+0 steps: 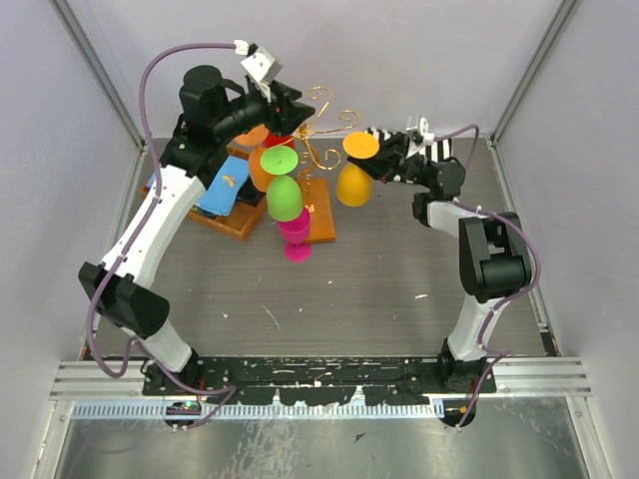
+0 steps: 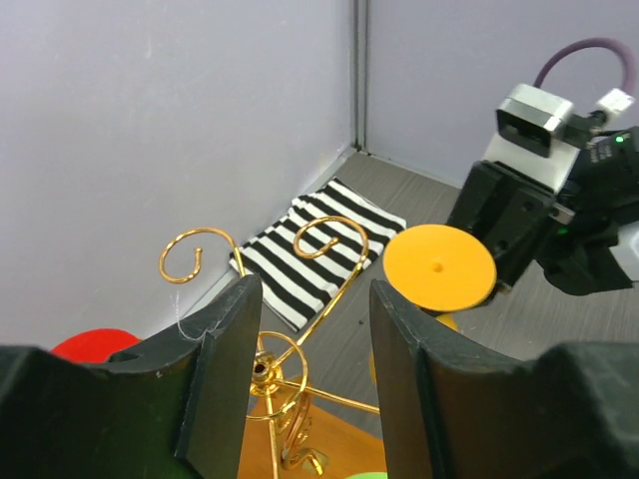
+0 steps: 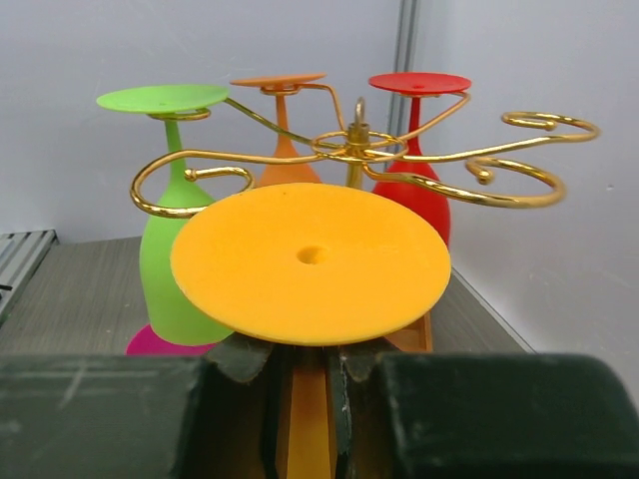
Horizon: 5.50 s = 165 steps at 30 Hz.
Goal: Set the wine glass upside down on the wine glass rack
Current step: Adjust the wine glass.
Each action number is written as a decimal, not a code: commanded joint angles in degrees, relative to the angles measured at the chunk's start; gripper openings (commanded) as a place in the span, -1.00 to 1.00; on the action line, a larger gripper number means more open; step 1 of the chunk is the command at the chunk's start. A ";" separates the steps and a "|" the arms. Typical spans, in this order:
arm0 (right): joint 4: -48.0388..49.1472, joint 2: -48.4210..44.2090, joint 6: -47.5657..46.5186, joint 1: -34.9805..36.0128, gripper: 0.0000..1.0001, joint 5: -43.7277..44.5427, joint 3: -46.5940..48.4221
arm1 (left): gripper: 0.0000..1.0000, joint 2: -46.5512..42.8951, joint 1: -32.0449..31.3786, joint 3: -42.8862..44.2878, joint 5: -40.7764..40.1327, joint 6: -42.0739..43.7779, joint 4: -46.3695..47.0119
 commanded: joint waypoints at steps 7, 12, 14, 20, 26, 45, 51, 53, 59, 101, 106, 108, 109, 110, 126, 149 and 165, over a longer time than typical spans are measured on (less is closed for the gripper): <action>-9.07 -9.47 -2.33 -7.14 -0.99 4.32 -2.19 | 0.18 -13.09 -1.42 -11.29 -0.95 3.18 5.61; -43.08 -23.64 -19.69 -7.23 -0.99 17.22 -5.38 | 0.37 -22.56 -5.03 -20.20 -8.01 4.71 4.36; -48.95 -27.52 -21.16 -7.32 -0.99 19.87 -7.05 | 0.41 -26.92 -5.80 -22.78 -11.00 2.29 3.30; -65.25 -42.06 -23.84 -6.88 -0.99 22.05 -10.56 | 0.43 -39.46 -6.84 -30.61 -12.77 -2.87 0.12; -84.36 -55.69 -25.46 0.63 -0.99 27.50 -10.34 | 0.46 -51.10 -8.97 -41.25 -5.92 7.52 -1.08; -100.29 -69.23 -13.89 9.20 -0.99 22.91 -9.61 | 0.49 -54.69 -15.15 -47.58 -0.85 29.45 -1.93; -98.32 -66.77 -13.06 9.65 -0.99 18.93 -9.38 | 0.42 -46.89 -33.02 -44.48 -22.44 41.72 -3.13; -97.56 -66.79 -12.94 9.93 -0.99 18.42 -10.25 | 0.35 -44.48 -37.89 -44.52 -28.97 45.23 -1.17; -91.93 -66.89 -12.89 12.45 -0.99 15.40 -14.16 | 0.22 -39.90 -43.90 -46.60 -36.98 54.64 8.67; -89.25 -66.21 -17.38 23.17 -0.87 15.72 -13.60 | -0.95 -34.83 -52.74 -41.51 -44.02 60.65 6.20; -83.36 -68.50 -13.68 23.17 -0.48 20.33 -16.88 | -1.00 -34.34 -54.09 -41.04 -47.97 60.34 8.10; -79.91 -69.07 -11.85 23.22 -0.38 21.24 -18.34 | -1.00 -34.00 -54.47 -40.95 -48.69 60.33 8.49; -78.84 -69.24 -11.53 23.22 -0.36 21.66 -18.78 | -1.00 -33.76 -54.59 -40.93 -49.24 60.40 8.68; -78.07 -69.33 -11.36 23.23 -0.34 21.98 -19.05 | -1.00 -33.50 -54.69 -40.81 -49.58 60.49 8.74; -65.91 -73.21 -8.76 23.17 -0.16 26.69 -26.96 | -1.00 -32.07 -55.99 -39.18 -53.90 60.64 11.64; -60.37 -74.56 -9.42 23.23 -0.99 29.86 -29.77 | -0.21 -32.64 -57.10 -39.46 -54.50 60.87 11.65; -64.96 -72.15 -21.40 23.17 -0.99 37.17 -27.80 | 0.38 -37.31 -47.55 -36.22 -50.66 44.50 -0.10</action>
